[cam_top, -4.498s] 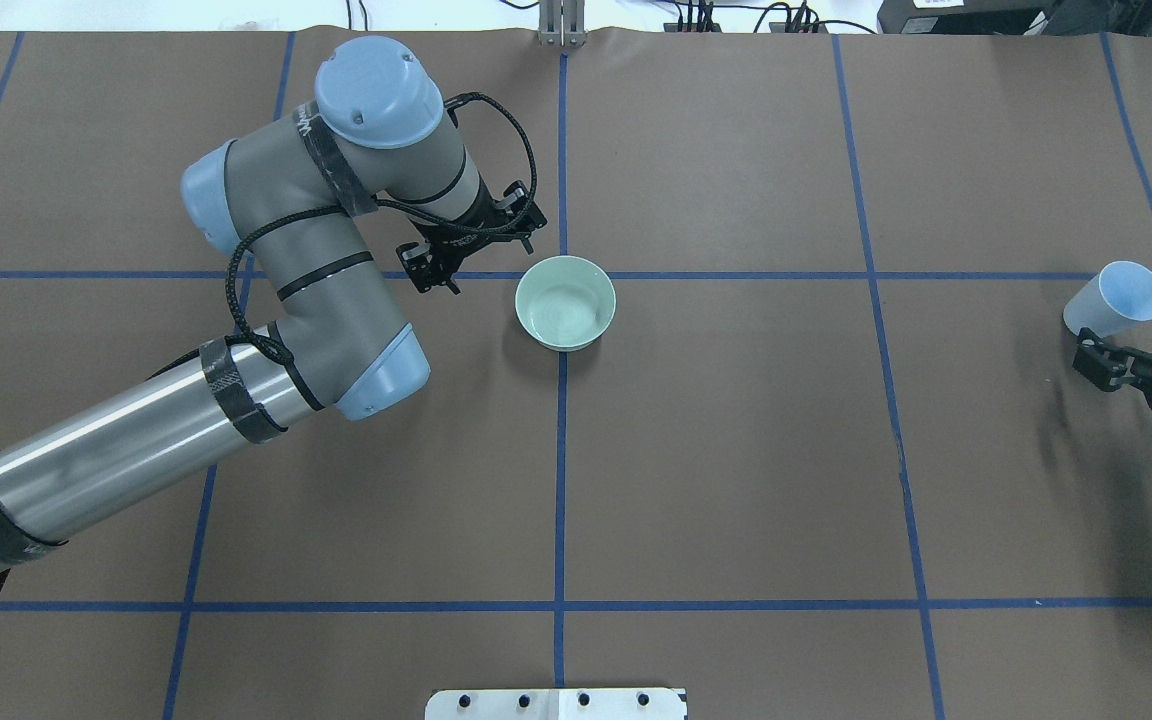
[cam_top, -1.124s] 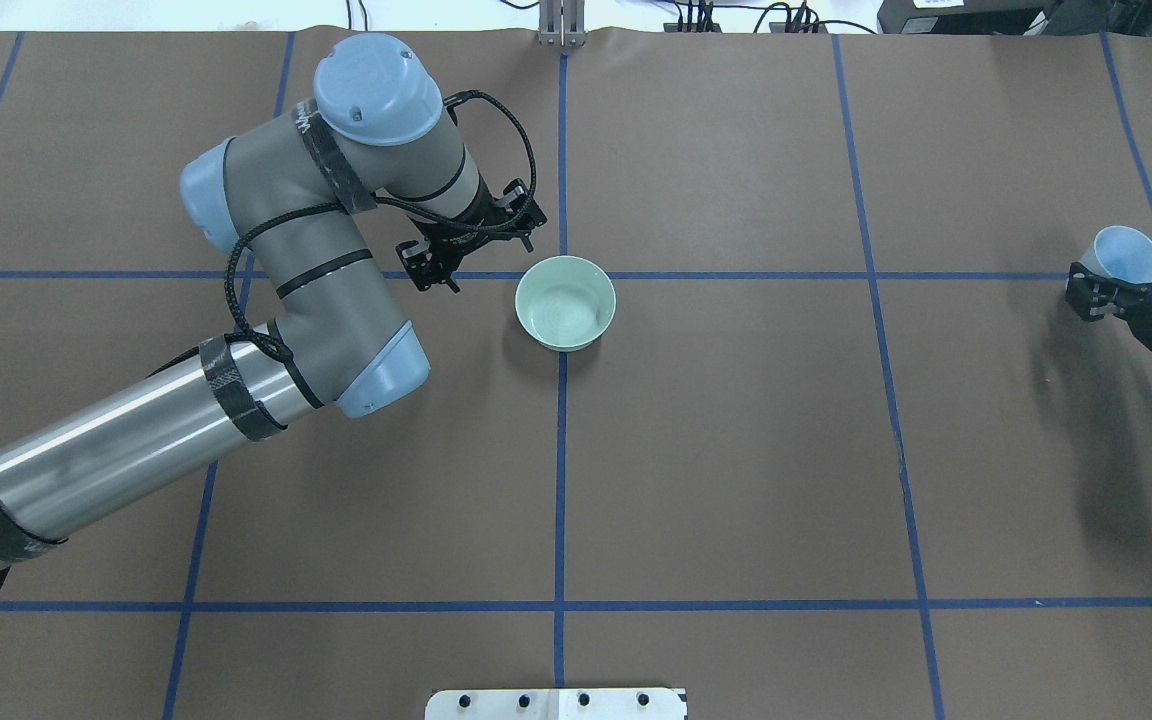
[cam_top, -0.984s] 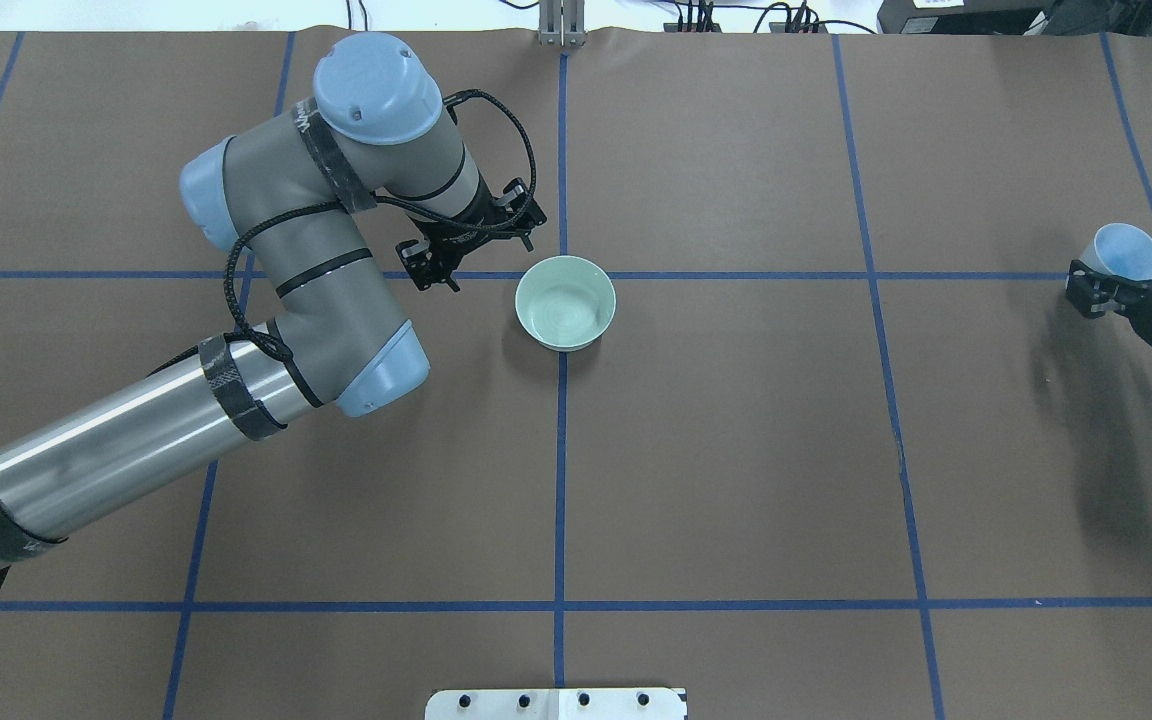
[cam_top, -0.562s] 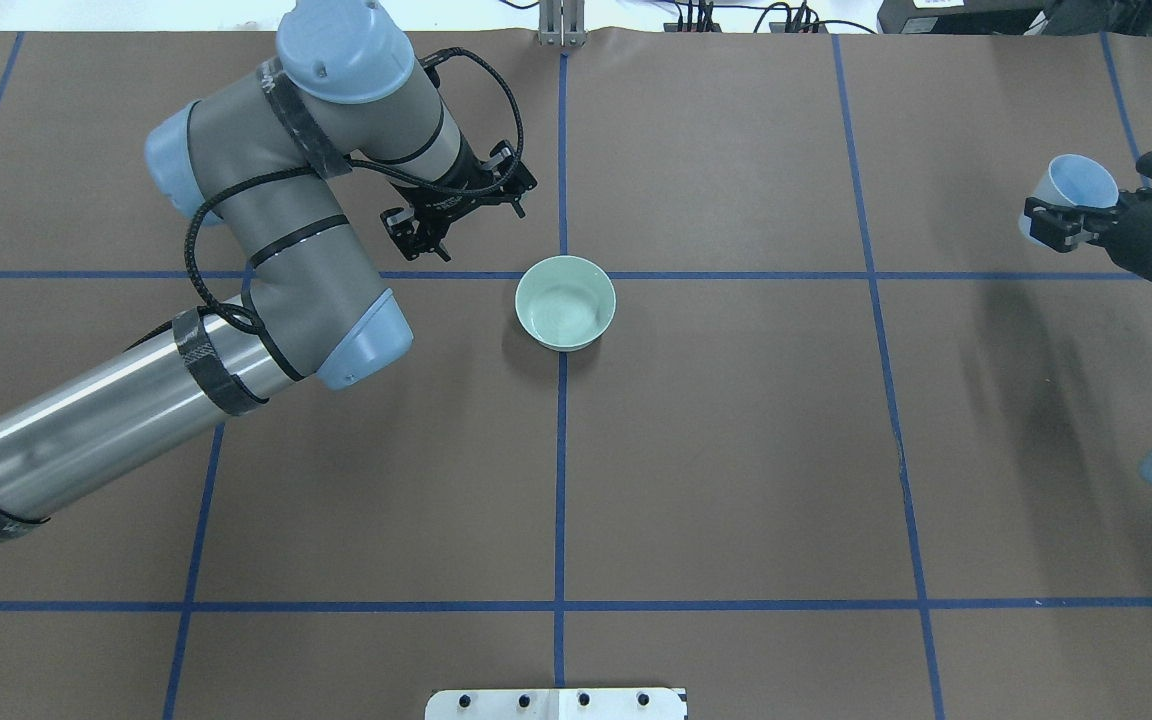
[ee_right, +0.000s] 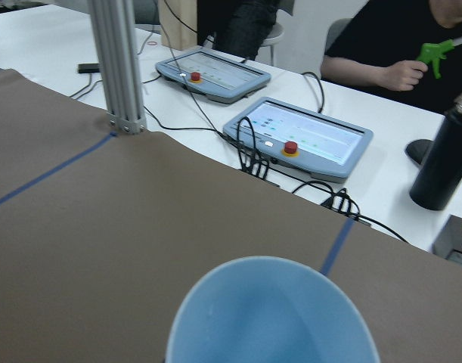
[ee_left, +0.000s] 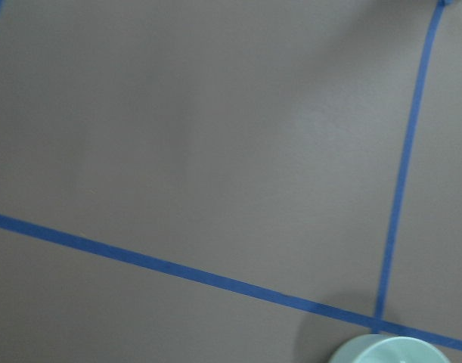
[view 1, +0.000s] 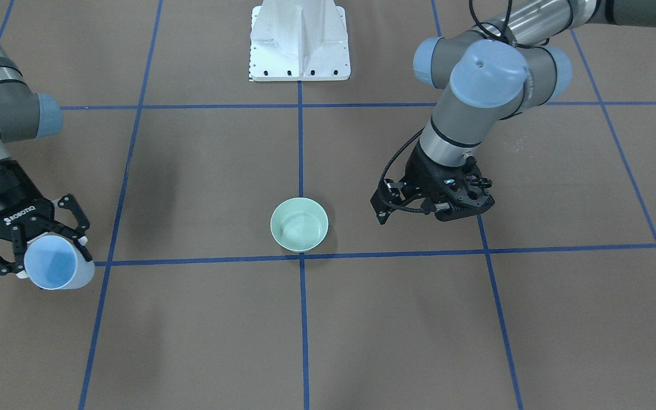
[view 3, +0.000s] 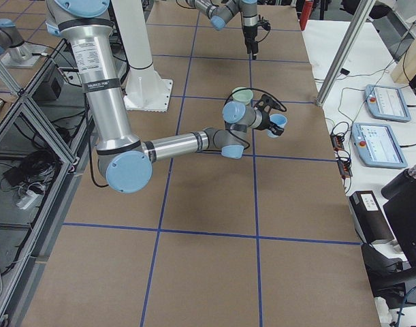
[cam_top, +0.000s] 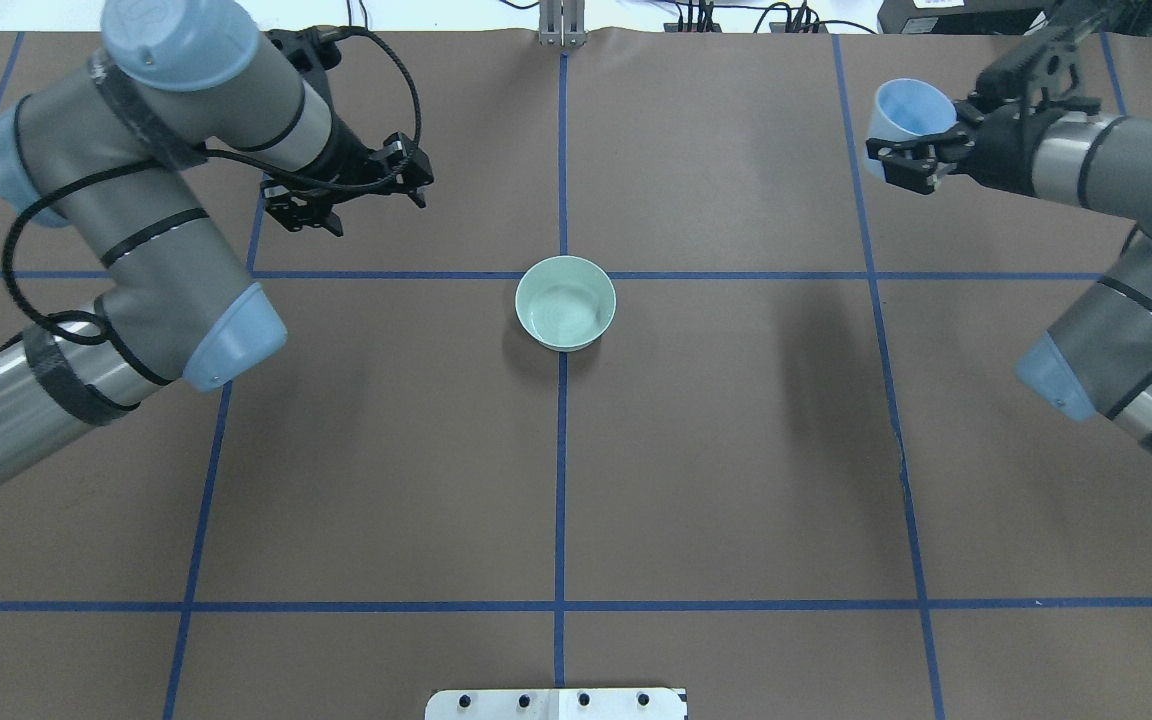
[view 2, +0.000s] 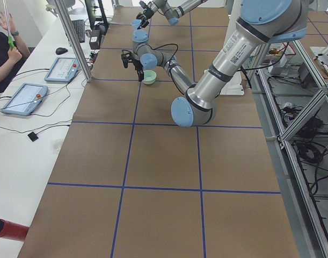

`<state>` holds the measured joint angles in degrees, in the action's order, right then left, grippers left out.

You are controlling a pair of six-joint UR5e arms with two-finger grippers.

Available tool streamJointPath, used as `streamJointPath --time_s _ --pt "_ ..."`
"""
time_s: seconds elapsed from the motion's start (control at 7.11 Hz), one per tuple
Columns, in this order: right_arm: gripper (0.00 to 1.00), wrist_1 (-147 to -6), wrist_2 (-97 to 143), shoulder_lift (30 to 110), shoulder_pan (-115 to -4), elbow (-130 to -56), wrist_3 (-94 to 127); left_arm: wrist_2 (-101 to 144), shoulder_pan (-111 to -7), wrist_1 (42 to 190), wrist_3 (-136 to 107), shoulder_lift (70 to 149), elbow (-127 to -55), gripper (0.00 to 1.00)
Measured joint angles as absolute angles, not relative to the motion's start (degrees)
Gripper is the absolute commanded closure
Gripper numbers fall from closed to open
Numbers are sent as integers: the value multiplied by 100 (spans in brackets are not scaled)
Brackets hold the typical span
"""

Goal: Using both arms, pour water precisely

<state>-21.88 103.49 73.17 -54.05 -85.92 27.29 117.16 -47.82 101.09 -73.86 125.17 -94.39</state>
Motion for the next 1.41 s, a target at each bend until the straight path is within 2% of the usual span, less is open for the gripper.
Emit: streamJointPath --time_s 0.56,1.12,1.41 --pt "100 -4961 10112 6437 -4345 -9574 1882 11716 -5149 10098 -6275 11413 -10227 0" --pt "100 -8216 8630 5399 -3220 -9989 1013 11716 -5226 10102 -6134 11162 -10374 0" --pt "100 -9155 8030 5080 -2746 -9952 845 11702 -5229 10101 -6005 11124 -10360 0"
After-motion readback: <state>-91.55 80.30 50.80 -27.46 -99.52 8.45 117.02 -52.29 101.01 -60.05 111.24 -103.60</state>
